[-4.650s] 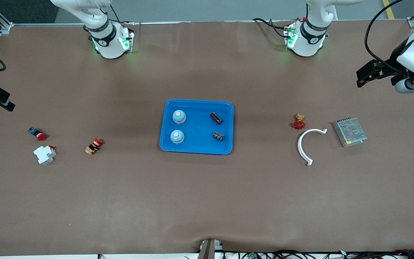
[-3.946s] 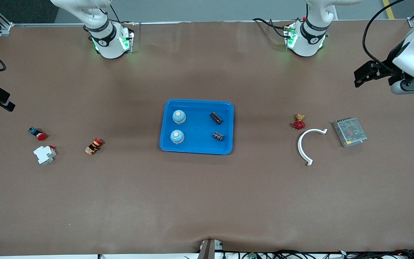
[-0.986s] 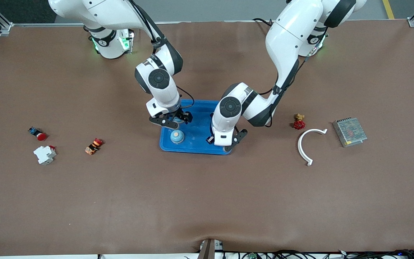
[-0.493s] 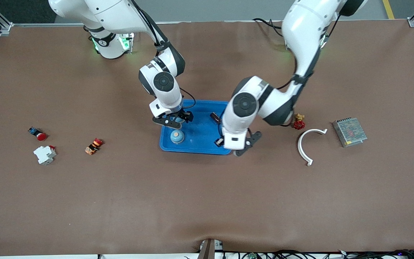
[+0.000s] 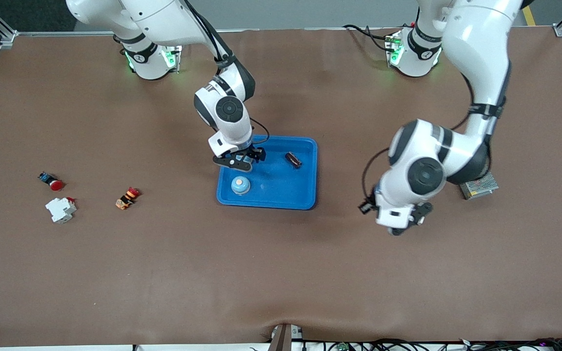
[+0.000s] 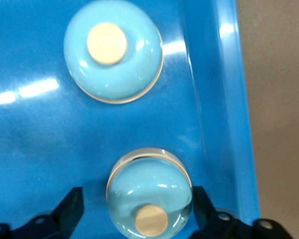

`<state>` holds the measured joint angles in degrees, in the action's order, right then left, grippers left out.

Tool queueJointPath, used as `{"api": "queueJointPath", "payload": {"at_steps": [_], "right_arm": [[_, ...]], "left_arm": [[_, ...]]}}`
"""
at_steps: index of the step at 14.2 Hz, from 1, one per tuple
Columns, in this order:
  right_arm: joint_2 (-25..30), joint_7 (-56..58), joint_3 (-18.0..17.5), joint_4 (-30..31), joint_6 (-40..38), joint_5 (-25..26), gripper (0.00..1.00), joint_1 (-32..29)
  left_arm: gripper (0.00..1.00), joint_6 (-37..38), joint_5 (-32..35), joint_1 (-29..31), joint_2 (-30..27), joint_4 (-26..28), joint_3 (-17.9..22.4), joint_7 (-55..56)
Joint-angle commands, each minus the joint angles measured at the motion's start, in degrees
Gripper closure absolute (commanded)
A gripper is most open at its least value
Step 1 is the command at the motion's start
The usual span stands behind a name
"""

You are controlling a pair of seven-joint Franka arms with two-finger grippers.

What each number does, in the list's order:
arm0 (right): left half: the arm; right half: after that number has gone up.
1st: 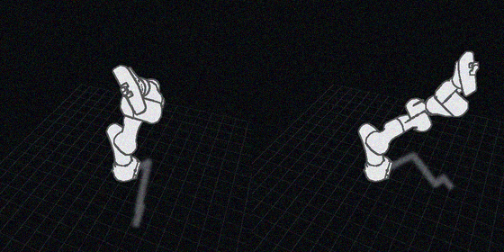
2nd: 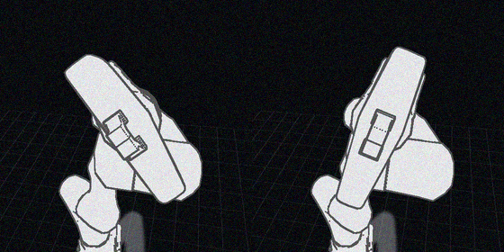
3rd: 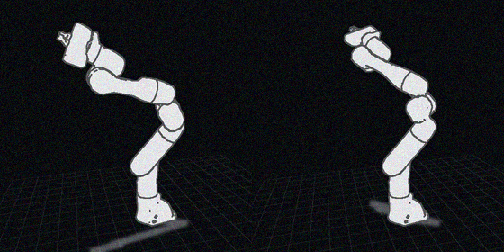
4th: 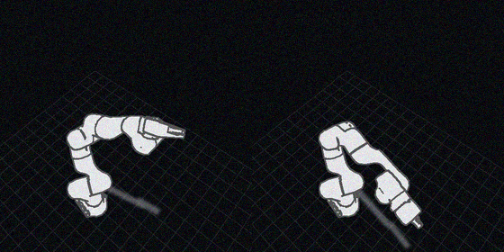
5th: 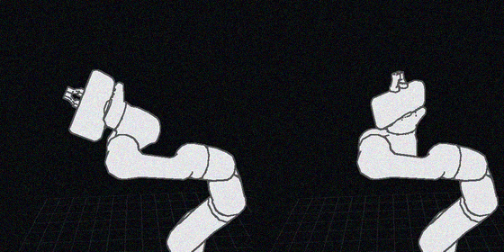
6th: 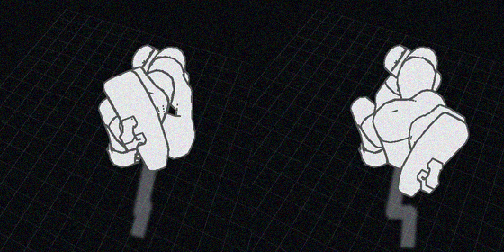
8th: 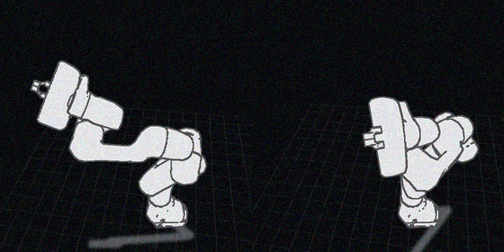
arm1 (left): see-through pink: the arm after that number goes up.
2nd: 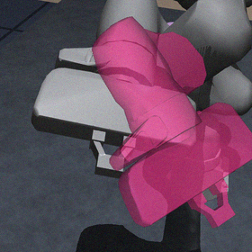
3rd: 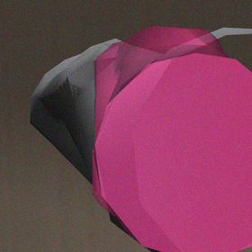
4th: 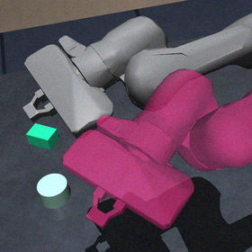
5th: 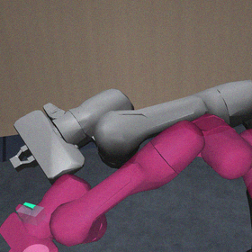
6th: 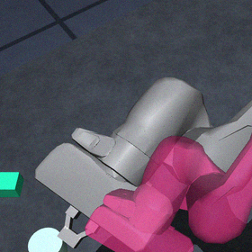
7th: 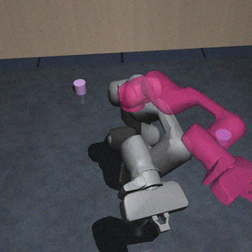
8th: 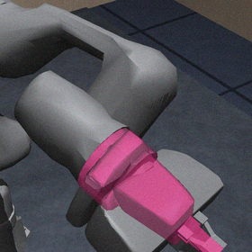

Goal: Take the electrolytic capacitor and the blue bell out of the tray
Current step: 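Carry the capacitor toward the white arc while the right gripper carries the bell, then release the capacitor with the left gripper while the right gripper lowers the bell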

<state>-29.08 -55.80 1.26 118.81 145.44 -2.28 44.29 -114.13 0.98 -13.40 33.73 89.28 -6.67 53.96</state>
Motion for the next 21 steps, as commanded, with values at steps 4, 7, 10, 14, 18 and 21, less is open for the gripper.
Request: {"api": "queueJointPath", "payload": {"at_steps": [4,7,10,14,18,21], "right_arm": [[-0.4,-0.6,0.7,-0.9,-0.5,0.6,1.0,1.2],[0.8,0.9,0.8,-1.6,-1.6,0.5,1.0,0.6],[3.6,5.9,0.8,-5.4,-10.4,0.4,1.0,-2.4],[7.2,21.2,0.7,-5.4,-13.6,-0.1,1.0,-11.4],[7.2,35.5,0.8,-4.9,-13.4,-0.1,1.0,-20.1],[6.8,45.7,0.8,-3.8,-12.7,-0.2,1.0,-26.8]], "left_arm": [[1.0,-6.1,2.4,3.4,4.4,3.4,-0.8,-0.4],[1.0,-8.2,2.5,3.0,6.5,3.7,-0.6,-0.4],[1.0,-9.7,2.6,3.1,7.9,3.7,-0.5,-0.4],[0.45,-10.0,2.7,2.9,8.1,3.4,-0.5,0.2],[0.0,-9.1,2.7,2.6,6.1,3.2,-0.7,1.3],[0.0,-5.5,2.0,0.8,3.5,2.6,-1.6,4.1]]}}
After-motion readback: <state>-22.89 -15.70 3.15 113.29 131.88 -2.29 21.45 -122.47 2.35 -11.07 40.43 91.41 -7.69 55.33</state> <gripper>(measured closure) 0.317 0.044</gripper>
